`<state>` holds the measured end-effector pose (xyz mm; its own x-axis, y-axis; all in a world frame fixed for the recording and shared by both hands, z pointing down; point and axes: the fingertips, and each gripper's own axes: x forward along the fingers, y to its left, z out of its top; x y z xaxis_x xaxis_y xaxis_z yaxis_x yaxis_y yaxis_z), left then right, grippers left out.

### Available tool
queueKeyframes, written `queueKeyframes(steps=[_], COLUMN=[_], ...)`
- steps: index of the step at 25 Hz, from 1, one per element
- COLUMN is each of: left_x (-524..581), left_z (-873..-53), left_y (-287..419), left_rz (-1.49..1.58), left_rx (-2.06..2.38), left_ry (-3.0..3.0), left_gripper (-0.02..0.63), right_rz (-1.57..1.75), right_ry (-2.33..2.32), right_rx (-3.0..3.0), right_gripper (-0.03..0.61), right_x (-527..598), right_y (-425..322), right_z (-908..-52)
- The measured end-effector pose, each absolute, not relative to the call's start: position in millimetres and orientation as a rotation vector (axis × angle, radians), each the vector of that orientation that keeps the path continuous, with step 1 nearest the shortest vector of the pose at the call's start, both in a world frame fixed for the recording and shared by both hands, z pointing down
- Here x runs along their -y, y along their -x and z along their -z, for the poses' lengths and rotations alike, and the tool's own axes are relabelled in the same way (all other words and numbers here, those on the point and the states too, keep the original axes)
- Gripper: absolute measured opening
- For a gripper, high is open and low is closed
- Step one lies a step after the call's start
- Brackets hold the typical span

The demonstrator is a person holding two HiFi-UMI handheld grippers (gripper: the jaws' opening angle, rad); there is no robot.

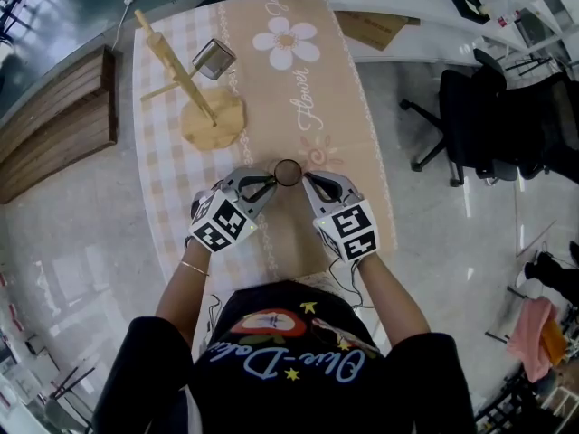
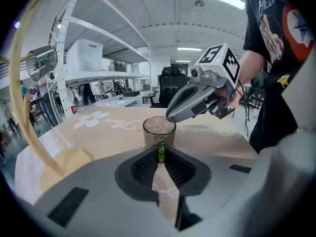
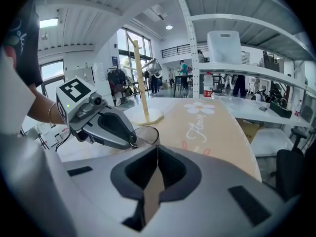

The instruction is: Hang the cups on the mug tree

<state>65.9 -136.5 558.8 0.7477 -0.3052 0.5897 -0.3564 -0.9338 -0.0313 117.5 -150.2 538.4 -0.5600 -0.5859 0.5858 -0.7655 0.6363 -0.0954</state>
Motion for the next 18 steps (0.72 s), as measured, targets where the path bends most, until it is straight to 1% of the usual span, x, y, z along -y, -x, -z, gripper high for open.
queueKeyframes(steps=[18], left_x=[114], left_z=[-544], left_y=[-63], left_rz=[-0.939], left_rx=[0.762], left_ry=[-2.749], left_gripper=[0.048], right_rz=[-0.43], right_ry=[-0.952], right_rx=[2.442], right_gripper=[0.009], right_x=[138], right_y=[-122], right_z=[-525])
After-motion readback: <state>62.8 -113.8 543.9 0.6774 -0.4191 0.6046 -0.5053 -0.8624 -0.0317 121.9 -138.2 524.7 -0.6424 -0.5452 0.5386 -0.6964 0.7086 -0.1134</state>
